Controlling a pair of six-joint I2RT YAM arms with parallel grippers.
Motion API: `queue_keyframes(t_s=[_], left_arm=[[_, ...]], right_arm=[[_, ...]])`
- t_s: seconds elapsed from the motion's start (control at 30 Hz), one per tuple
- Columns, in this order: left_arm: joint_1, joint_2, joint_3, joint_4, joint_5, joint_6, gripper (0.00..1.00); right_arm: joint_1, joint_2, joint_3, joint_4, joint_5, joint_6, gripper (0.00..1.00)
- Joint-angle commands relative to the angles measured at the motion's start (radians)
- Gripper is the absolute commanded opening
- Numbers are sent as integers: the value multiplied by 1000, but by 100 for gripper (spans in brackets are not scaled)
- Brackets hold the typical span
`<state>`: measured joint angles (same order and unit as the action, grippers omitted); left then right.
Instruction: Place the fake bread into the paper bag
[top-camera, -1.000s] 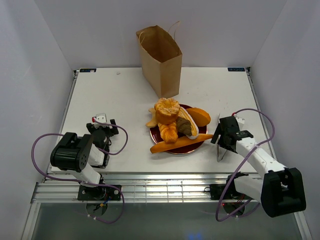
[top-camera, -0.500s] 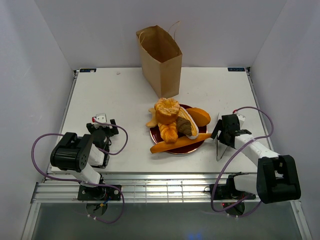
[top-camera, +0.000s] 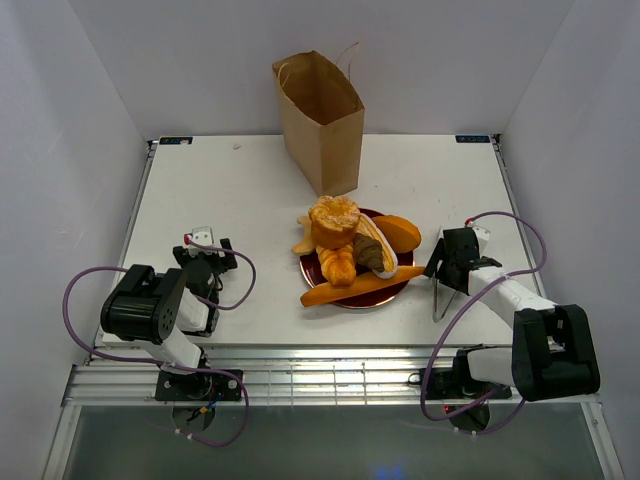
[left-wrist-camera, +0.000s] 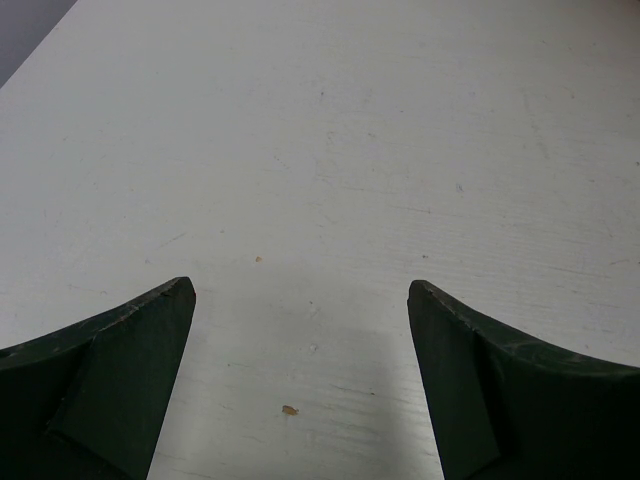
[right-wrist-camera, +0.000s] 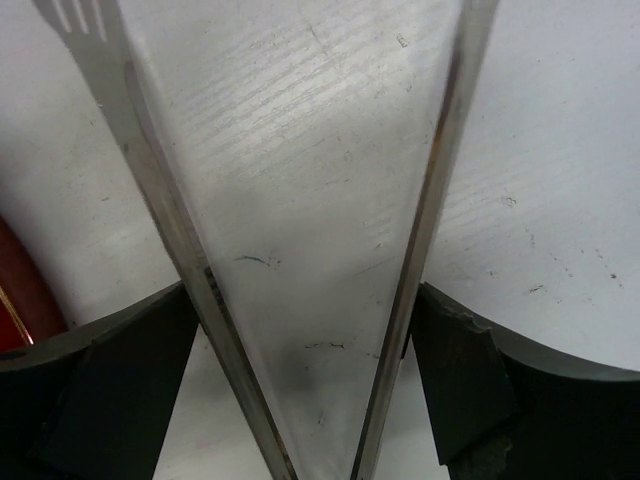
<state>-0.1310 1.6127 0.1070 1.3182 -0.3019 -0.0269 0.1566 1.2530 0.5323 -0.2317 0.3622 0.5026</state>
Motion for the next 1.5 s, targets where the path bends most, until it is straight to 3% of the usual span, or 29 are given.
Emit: queue_keyframes(t_s=[0.0,0.17,0.4,0.63,0.9,1.23,1.47], left_arm=[[4,-17,10,102,14,-13,98],[4,-17,10,102,14,-13,98],[5,-17,8,102,14,-13,98],[4,-19,8,102,14,-13,98],[5,-17,8,104,14,-13,98],[4,-17,10,102,14,-13,98],[5,-17,10,104,14,-13,98]], right_arm=[[-8,13,20,29,23,-3,86],[-8,-26,6,28,15,-1,77],[-6,-93,-2,-9,11,-4,73],[-8,-142,54,-90,-8,-33,72],[-8,-142,214,-293,-9,-102,71],[-8,-303,313,-400,-39,-142,72],[-6,-357,426,-420,-250,-226,67]])
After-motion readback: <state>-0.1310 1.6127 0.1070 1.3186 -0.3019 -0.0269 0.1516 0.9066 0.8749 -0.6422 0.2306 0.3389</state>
